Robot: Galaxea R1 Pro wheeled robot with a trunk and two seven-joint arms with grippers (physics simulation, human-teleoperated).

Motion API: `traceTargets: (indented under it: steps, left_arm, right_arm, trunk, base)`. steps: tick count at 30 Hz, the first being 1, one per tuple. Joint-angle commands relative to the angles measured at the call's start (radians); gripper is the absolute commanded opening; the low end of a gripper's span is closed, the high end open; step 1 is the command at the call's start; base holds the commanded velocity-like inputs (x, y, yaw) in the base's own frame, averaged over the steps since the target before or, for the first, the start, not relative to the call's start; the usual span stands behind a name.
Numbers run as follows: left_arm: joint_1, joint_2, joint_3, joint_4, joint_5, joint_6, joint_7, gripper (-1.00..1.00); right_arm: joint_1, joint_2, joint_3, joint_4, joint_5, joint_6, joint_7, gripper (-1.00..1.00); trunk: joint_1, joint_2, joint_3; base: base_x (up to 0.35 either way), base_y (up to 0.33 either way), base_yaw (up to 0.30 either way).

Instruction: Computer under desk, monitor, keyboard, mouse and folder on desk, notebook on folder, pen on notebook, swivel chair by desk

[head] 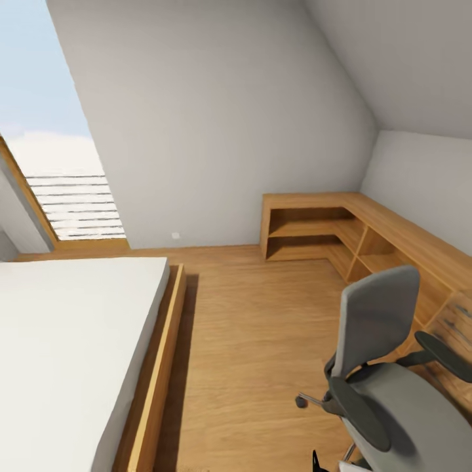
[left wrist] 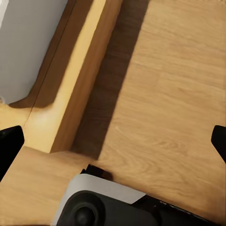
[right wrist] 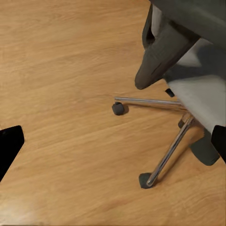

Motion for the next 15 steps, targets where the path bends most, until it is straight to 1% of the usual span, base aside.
traceTargets:
  steps: [1,3,6,8,10,13,15]
  left_arm:
    - [-0.001,0.000,-0.009,0.000,0.004,-0.003,0.008,1.00]
    - [-0.001,-0.001,-0.009,0.000,0.003,-0.003,0.007,1.00]
    - [-0.001,-0.005,-0.024,0.000,0.002,-0.003,0.007,1.00]
    - [-0.001,-0.007,-0.030,0.000,0.000,-0.002,0.007,1.00]
    - [-0.001,-0.010,-0.042,0.003,-0.011,-0.002,0.007,1.00]
    - [-0.001,-0.013,-0.058,0.015,-0.033,-0.002,0.008,1.00]
    - [-0.001,-0.014,-0.062,0.020,-0.040,-0.002,0.009,1.00]
  right_arm:
    - [-0.001,0.000,0.009,0.001,-0.001,-0.002,-0.008,1.00]
    - [-0.001,0.000,0.009,0.001,-0.001,-0.001,-0.008,1.00]
    - [0.000,-0.001,0.009,0.001,-0.001,-0.001,-0.008,1.00]
    - [-0.001,-0.001,0.008,0.001,-0.001,-0.001,-0.008,1.00]
    - [-0.001,-0.003,0.008,0.001,-0.001,-0.001,-0.008,1.00]
    - [-0.001,-0.006,0.007,0.001,0.000,-0.001,-0.007,1.00]
    - [-0.001,-0.006,0.008,0.001,0.000,-0.001,-0.007,1.00]
  trunk:
    - [0.000,-0.002,-0.002]
    - [0.000,-0.002,-0.002]
    - [0.000,-0.002,-0.004]
    - [0.000,-0.002,-0.005]
    - [0.000,-0.002,-0.007]
    - [0.000,-0.002,-0.008]
    - [0.000,-0.002,-0.008]
  base:
    - [0.000,0.000,0.278]
    - [0.000,0.000,0.278]
    - [0.053,0.000,0.264]
    - [0.213,0.000,0.237]
    - [0.271,0.000,0.184]
    - [0.304,0.000,0.083]
    - [0.319,0.000,0.036]
